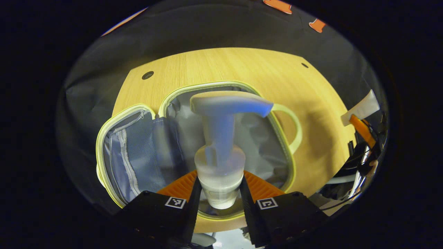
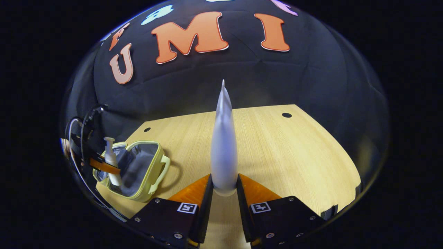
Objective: First open the suitcase, pack the skin care products into it, and then close the suitcase.
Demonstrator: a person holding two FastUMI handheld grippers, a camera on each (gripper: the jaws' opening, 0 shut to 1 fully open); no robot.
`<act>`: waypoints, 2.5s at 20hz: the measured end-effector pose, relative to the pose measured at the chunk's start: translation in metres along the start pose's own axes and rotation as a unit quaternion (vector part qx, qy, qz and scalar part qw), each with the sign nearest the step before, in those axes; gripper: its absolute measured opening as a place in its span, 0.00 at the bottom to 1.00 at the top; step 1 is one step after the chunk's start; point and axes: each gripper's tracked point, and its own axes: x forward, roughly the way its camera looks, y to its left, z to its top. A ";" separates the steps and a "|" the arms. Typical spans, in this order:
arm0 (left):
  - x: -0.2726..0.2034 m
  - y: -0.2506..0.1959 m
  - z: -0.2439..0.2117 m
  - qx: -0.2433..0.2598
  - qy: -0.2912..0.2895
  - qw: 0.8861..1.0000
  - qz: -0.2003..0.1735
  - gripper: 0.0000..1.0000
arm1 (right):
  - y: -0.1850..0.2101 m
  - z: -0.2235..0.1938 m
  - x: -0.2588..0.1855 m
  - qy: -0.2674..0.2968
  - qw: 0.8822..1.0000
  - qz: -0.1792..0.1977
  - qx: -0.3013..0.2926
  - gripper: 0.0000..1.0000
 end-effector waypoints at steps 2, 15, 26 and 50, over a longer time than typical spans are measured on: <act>0.019 0.008 -0.003 -0.003 0.018 1.000 0.003 0.60 | 0.002 -0.006 -0.001 0.004 1.000 -0.005 -0.003 0.42; 0.044 0.005 0.019 0.009 0.007 1.000 -0.010 0.76 | 0.008 -0.002 -0.005 0.003 1.000 -0.021 0.007 0.42; -0.063 0.014 0.032 -0.014 -0.177 0.984 0.014 1.00 | 0.125 0.032 -0.017 0.035 0.997 0.067 -0.013 0.42; -0.162 0.201 -0.076 -0.097 -0.293 0.949 0.069 1.00 | 0.302 -0.099 0.086 0.332 0.939 0.087 0.007 0.04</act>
